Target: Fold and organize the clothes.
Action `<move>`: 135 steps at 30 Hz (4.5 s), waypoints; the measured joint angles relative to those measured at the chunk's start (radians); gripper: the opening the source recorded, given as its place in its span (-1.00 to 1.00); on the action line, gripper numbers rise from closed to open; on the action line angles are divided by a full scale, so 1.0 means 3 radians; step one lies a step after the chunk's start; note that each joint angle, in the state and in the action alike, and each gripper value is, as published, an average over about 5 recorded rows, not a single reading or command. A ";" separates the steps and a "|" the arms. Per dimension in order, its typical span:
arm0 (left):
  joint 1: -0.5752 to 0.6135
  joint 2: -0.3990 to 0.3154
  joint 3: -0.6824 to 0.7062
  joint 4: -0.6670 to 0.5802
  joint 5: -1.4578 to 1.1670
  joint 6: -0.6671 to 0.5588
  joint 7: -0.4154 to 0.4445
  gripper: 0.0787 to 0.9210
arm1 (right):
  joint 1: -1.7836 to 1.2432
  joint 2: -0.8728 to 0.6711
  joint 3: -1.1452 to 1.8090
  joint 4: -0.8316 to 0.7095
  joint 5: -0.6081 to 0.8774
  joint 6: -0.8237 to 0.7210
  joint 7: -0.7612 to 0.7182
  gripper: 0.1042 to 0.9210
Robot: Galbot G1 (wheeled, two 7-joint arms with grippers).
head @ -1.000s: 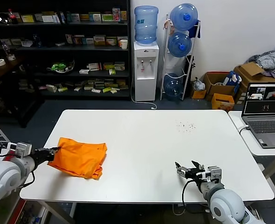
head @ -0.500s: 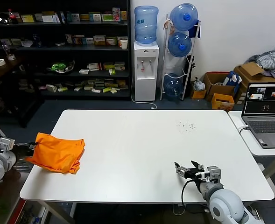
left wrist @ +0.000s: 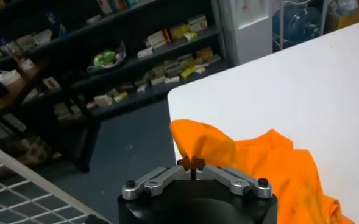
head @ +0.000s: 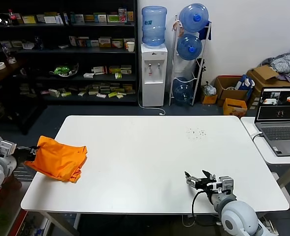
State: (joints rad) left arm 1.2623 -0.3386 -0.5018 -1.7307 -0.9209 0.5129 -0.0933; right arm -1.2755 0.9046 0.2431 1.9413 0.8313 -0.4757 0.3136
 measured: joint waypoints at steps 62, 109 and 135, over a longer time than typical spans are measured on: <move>-0.2002 -0.2815 0.2699 0.0026 -0.1445 -0.0203 -0.1650 -0.86 | -0.0266 0.0158 0.0336 0.0084 -0.0063 -0.0049 0.0122 0.76; 0.1107 -0.3225 -0.0416 -0.0528 0.1763 -0.2764 0.0674 0.77 | -0.0919 0.0830 0.1169 0.0032 -0.1480 0.1706 -0.1144 0.76; 0.1345 -0.3329 -0.0495 -0.0588 0.1948 -0.2886 0.0762 0.77 | -0.1040 0.1004 0.1300 -0.0059 -0.1568 0.1947 -0.1158 0.76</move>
State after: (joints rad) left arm 1.6659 -1.3374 -0.6505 -1.9072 -0.3365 -0.3529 0.1354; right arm -1.5874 1.2058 0.6330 1.9236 0.3610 0.1083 -0.0338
